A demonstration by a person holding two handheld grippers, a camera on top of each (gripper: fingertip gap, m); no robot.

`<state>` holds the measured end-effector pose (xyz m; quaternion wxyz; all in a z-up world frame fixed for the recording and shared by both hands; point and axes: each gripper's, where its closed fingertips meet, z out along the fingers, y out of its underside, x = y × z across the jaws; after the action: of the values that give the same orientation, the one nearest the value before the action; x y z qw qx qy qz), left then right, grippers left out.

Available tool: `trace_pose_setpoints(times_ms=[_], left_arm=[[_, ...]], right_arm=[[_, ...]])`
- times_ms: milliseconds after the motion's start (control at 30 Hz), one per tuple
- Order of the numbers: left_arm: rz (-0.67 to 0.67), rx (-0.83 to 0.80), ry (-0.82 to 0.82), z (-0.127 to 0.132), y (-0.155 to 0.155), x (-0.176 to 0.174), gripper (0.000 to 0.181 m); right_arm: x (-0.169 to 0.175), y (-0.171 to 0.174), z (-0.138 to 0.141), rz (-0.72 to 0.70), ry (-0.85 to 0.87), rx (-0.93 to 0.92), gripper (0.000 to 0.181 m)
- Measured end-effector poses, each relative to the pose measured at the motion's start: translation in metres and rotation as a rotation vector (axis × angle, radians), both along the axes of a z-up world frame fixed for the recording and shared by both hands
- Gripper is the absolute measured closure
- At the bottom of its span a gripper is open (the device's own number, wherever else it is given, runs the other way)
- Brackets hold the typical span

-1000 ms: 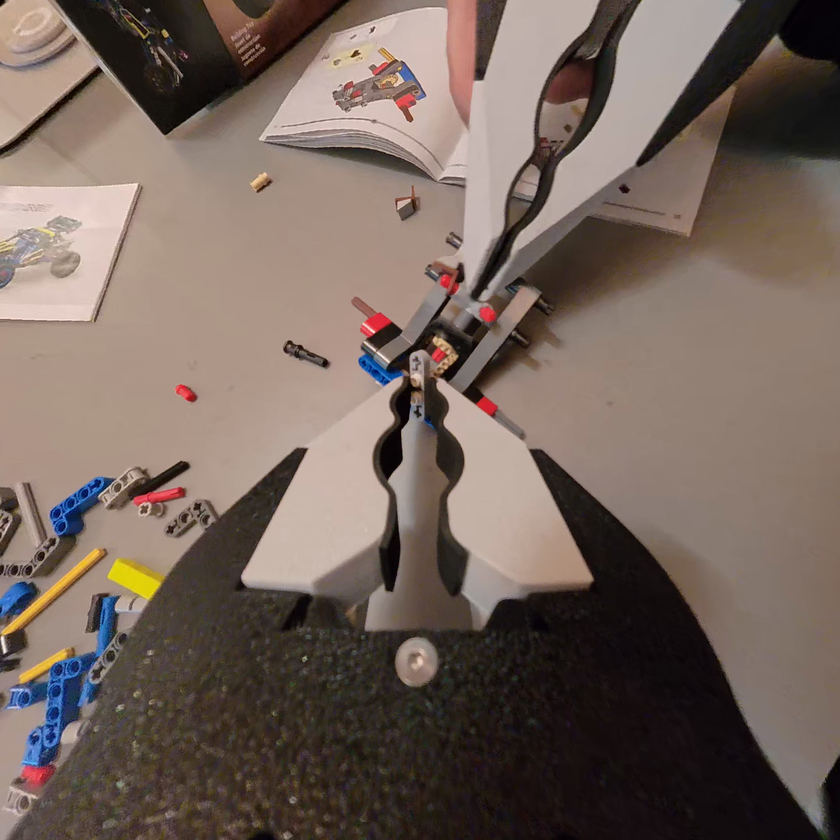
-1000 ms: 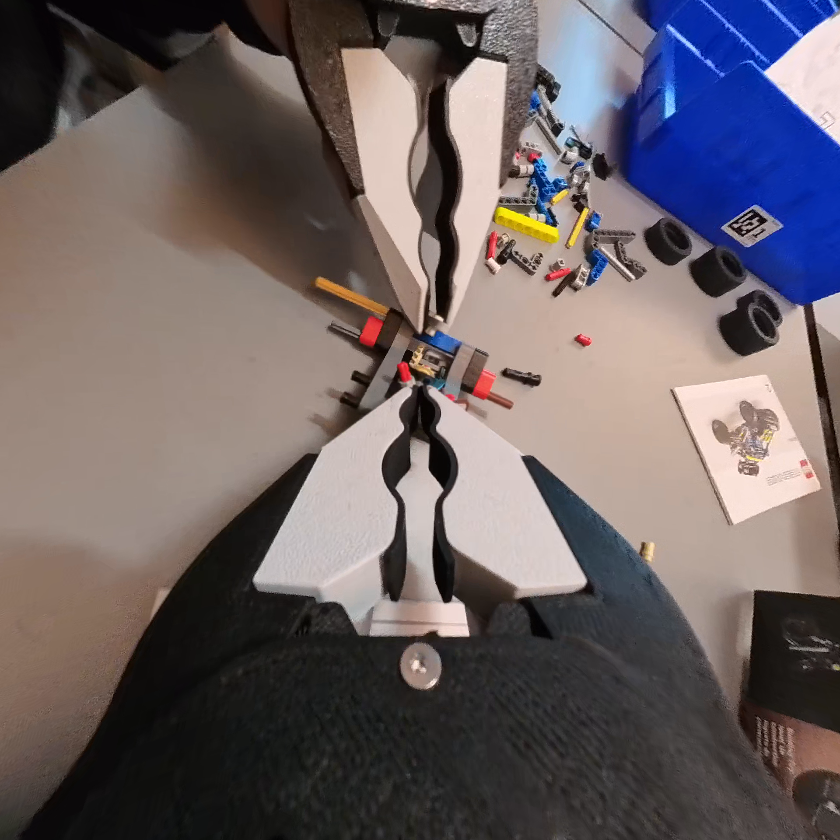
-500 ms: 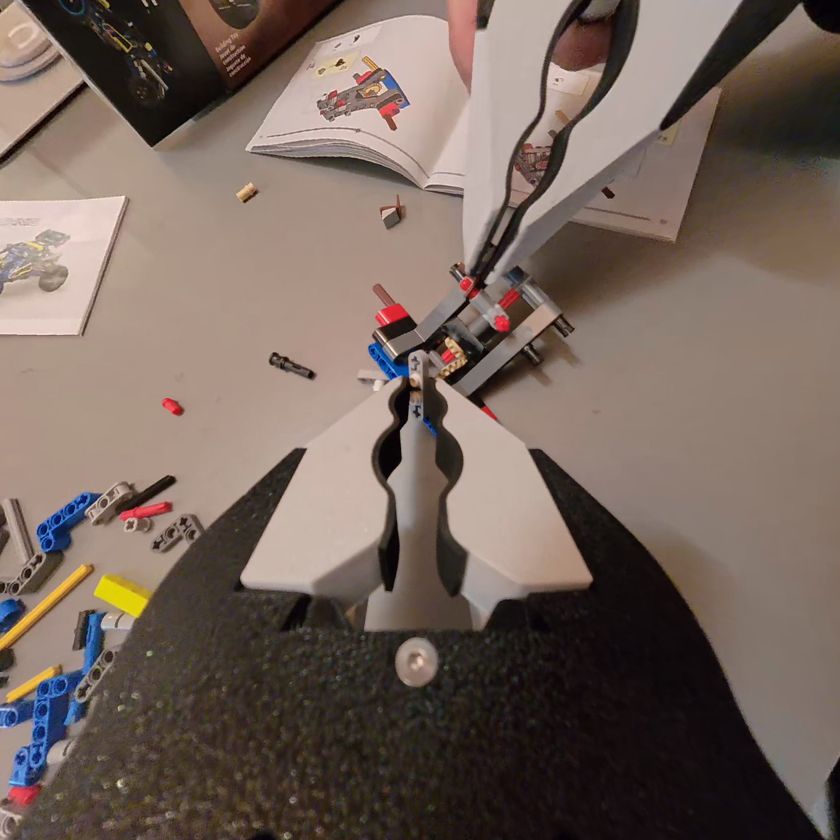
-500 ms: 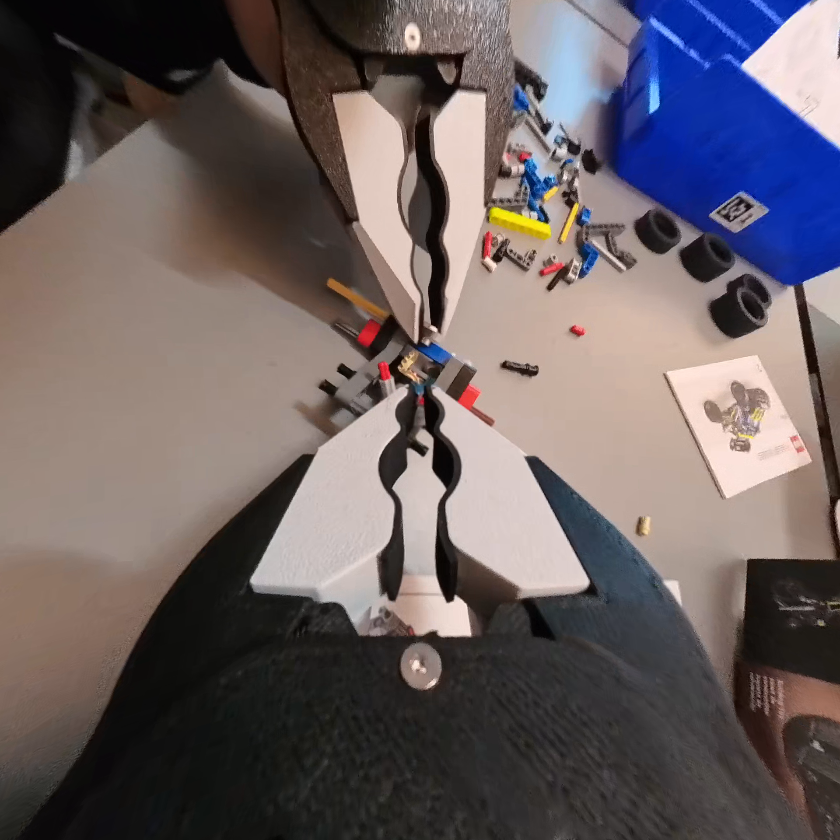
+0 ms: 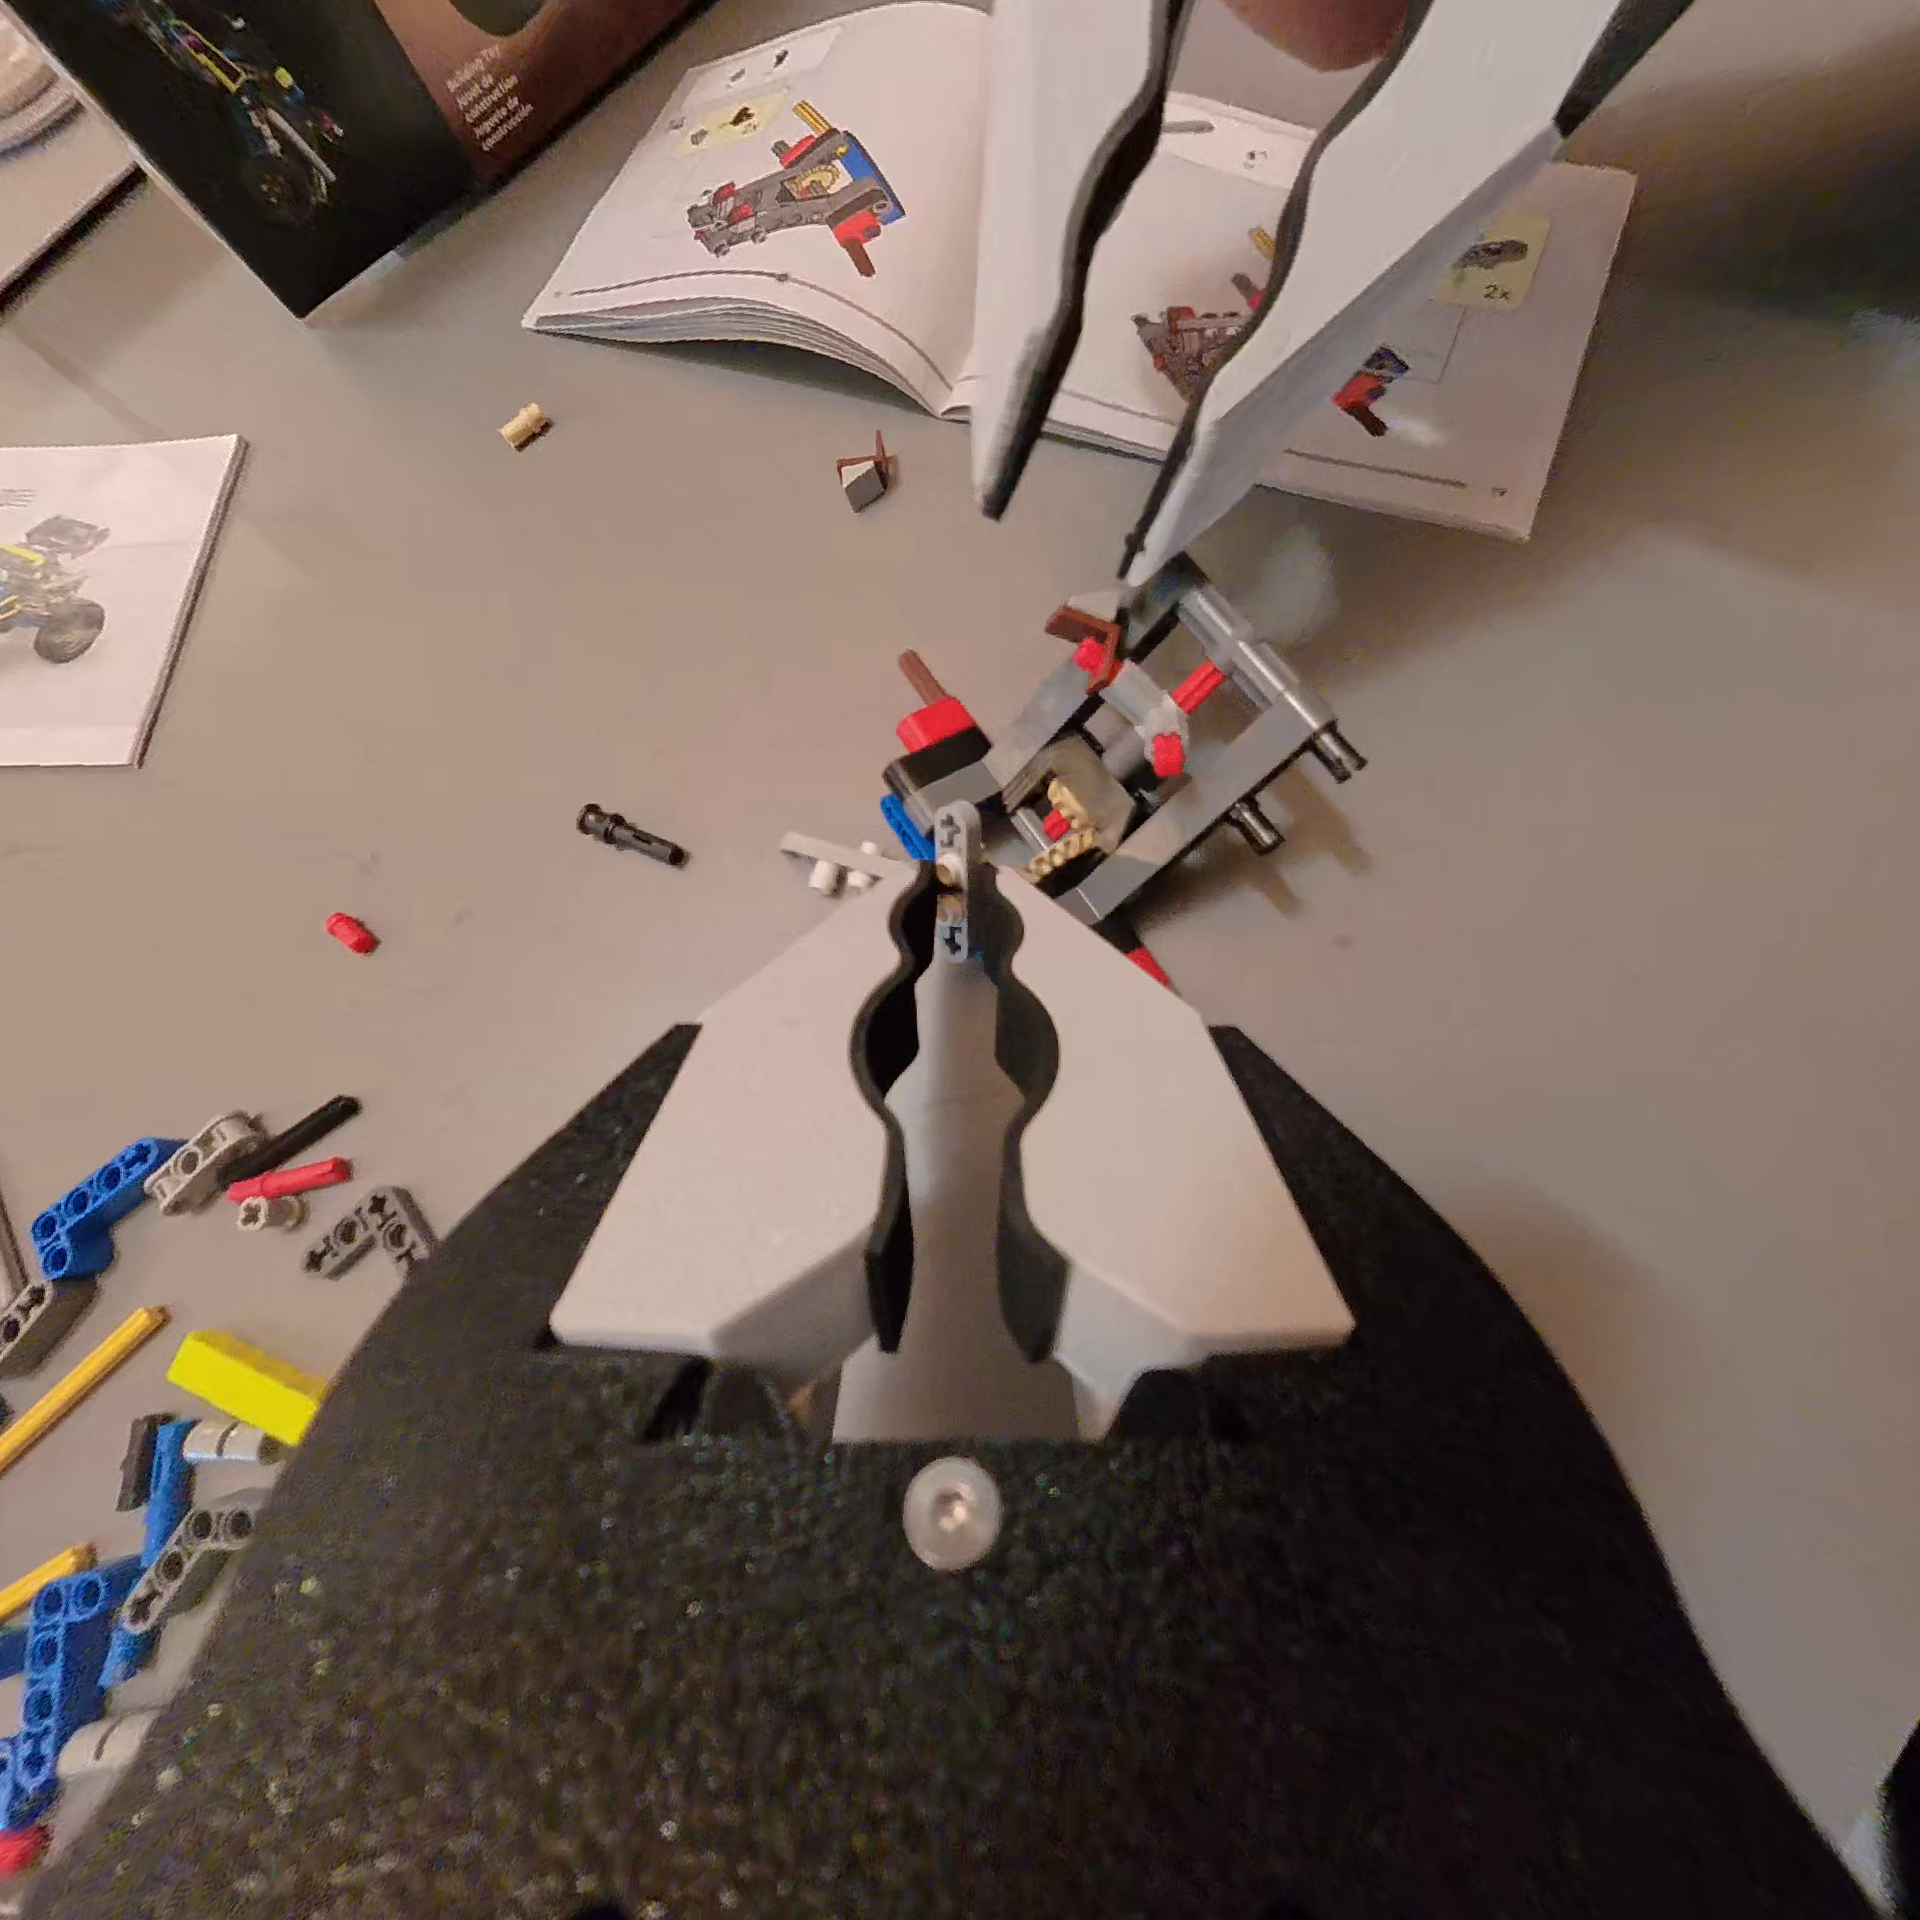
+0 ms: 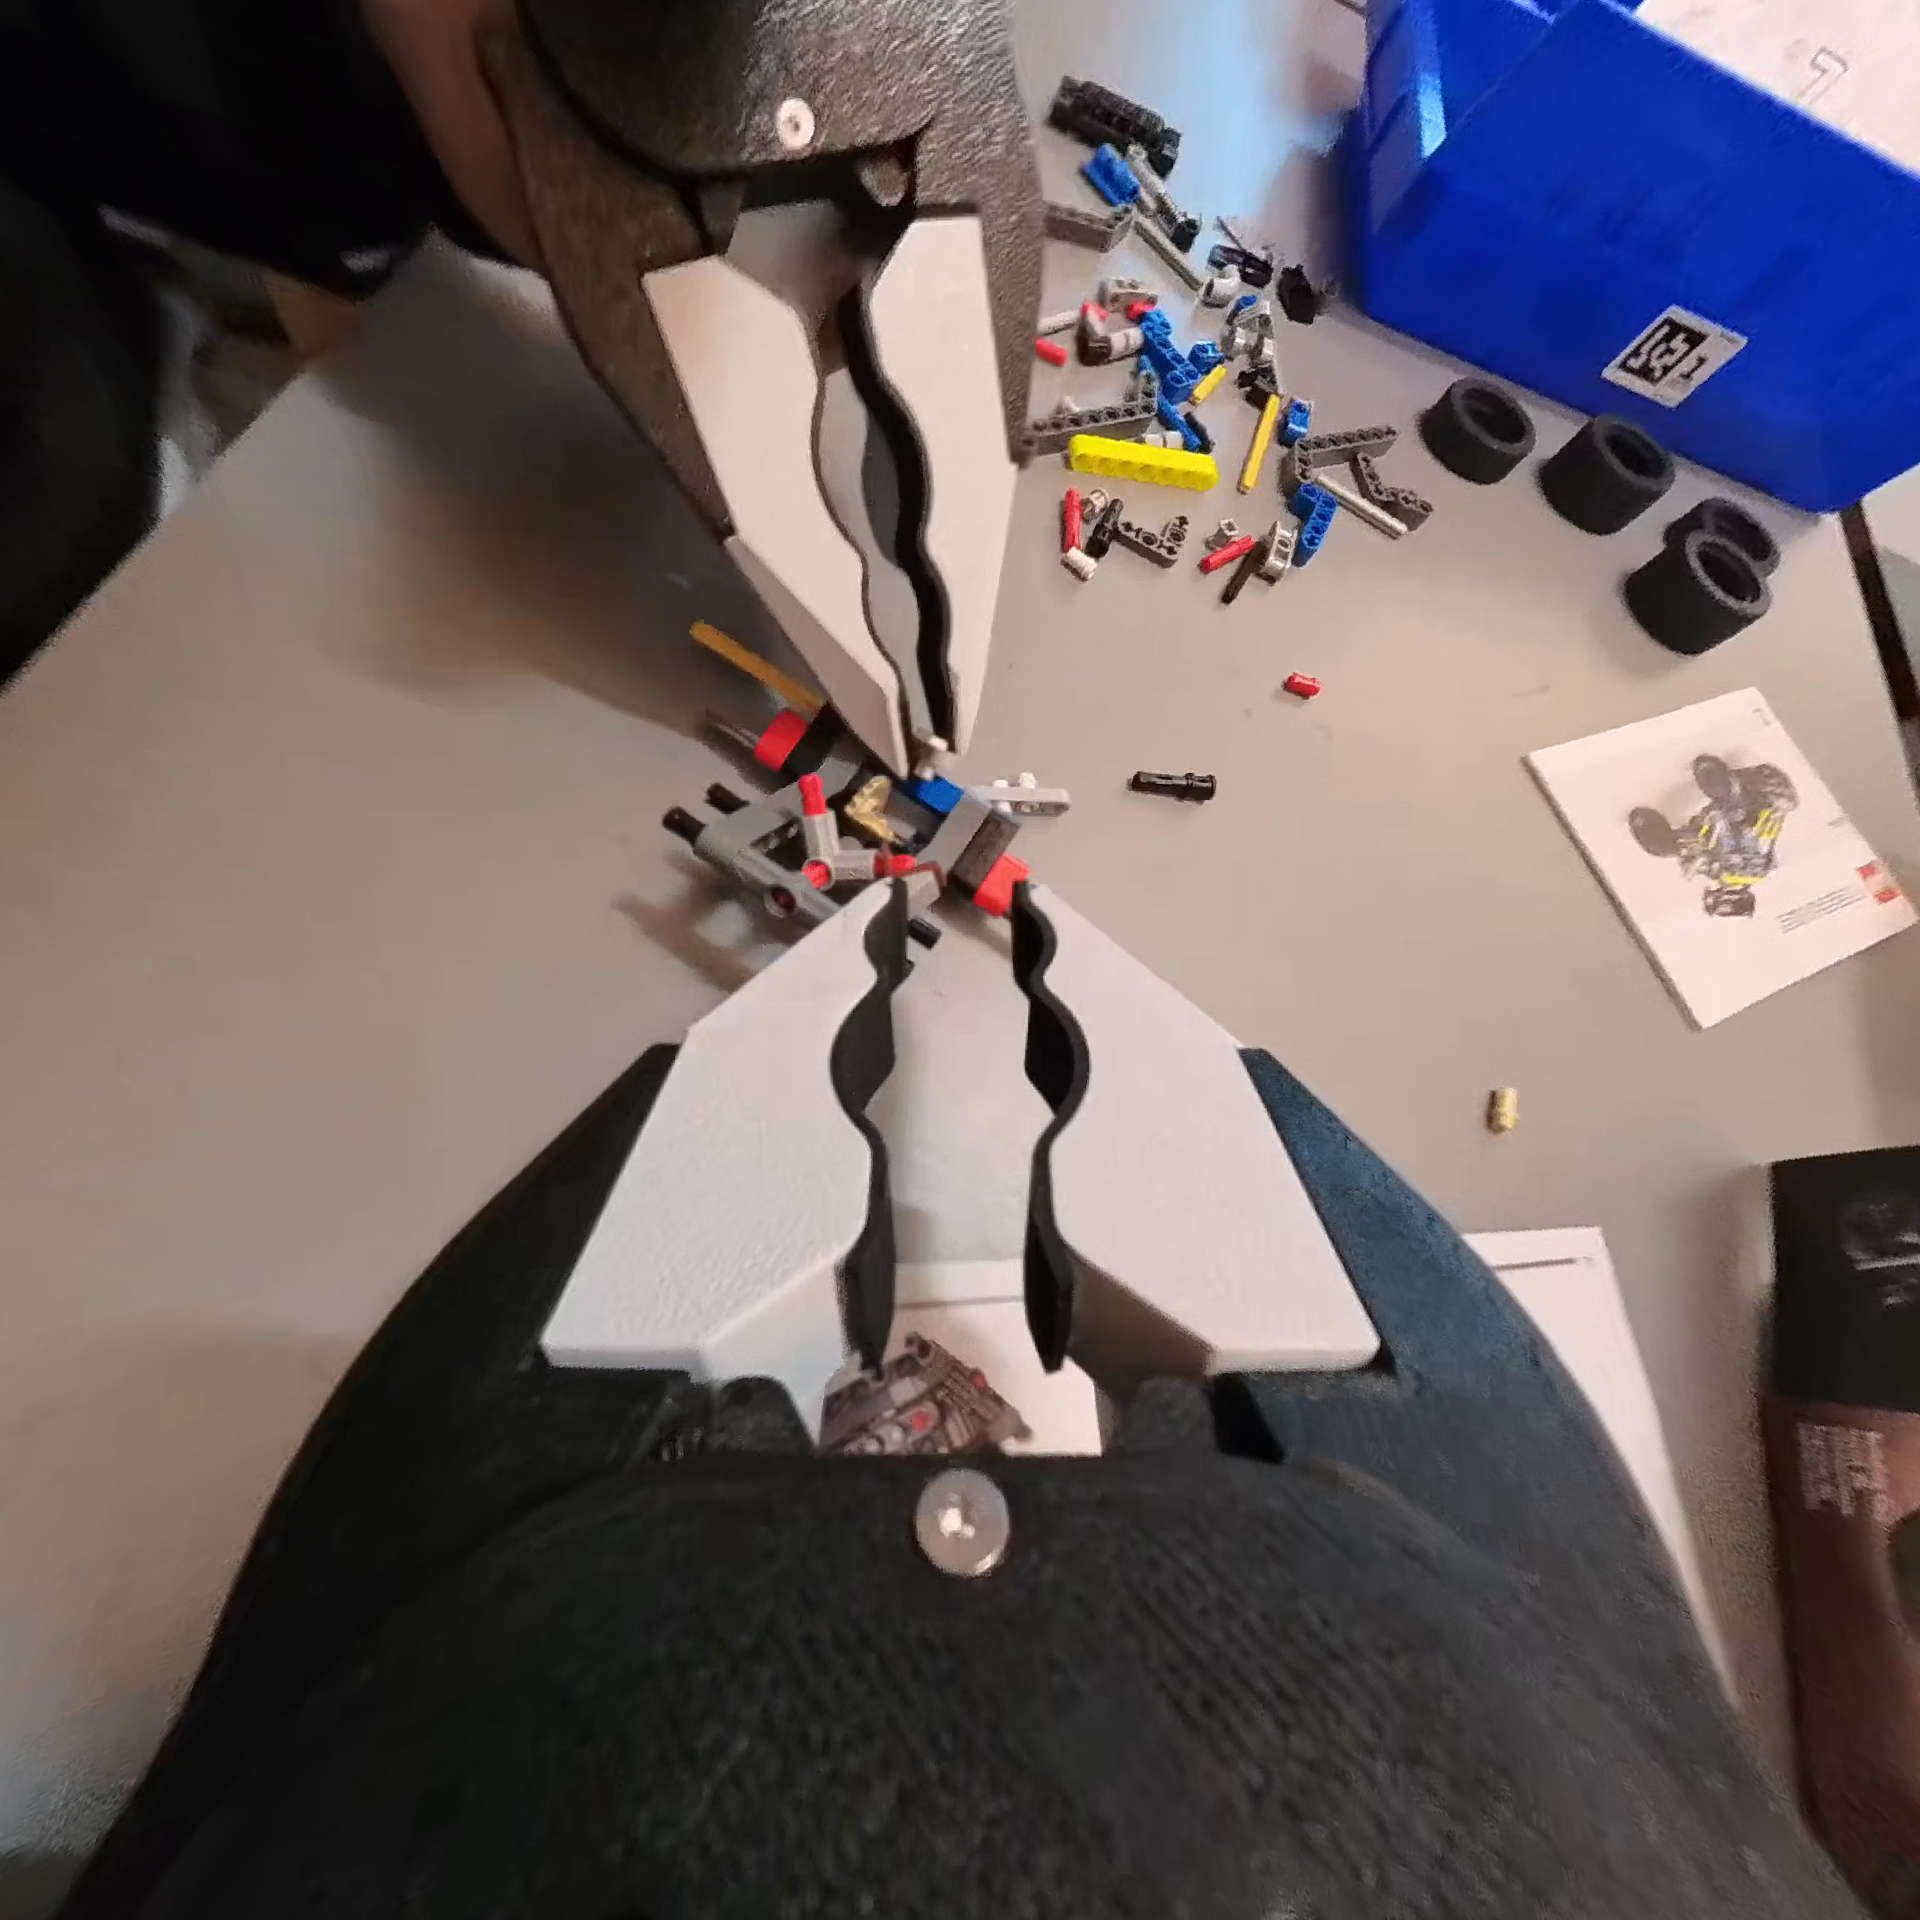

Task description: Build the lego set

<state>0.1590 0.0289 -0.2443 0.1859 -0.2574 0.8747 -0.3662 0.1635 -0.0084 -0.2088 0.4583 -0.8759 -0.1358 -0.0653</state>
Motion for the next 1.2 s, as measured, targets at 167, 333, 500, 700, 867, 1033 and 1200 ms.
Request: trace_pose_setpoints(times_ms=[167,333,500,700,867,1033,1200], left_arm=[[0.001,-0.001,-0.003,0.000,-0.001,0.000,0.176],[-0.005,-0.008,-0.014,0.005,-0.003,-0.001,0.176],[-0.021,-0.025,-0.035,0.013,-0.007,-0.003,0.176],[-0.032,-0.026,-0.048,0.016,-0.009,-0.003,0.176],[-0.024,-0.017,-0.052,0.016,-0.007,-0.004,0.176],[-0.028,-0.009,-0.057,0.015,-0.008,-0.005,0.176],[-0.030,0.000,-0.056,0.014,-0.008,-0.006,0.176]], right_arm=[[-0.004,0.004,-0.008,-0.016,0.107,-0.016,0.161],[0.006,-0.005,0.000,-0.069,-0.024,-0.019,0.160],[-0.011,-0.007,0.013,-0.120,-0.028,0.081,0.160],[-0.019,-0.004,-0.008,-0.105,-0.007,0.059,0.157],[-0.005,0.004,-0.011,-0.123,-0.010,0.046,0.140],[0.004,0.005,-0.008,-0.140,0.171,0.076,0.138],[-0.010,0.000,-0.007,-0.075,-0.006,0.042,0.152]])
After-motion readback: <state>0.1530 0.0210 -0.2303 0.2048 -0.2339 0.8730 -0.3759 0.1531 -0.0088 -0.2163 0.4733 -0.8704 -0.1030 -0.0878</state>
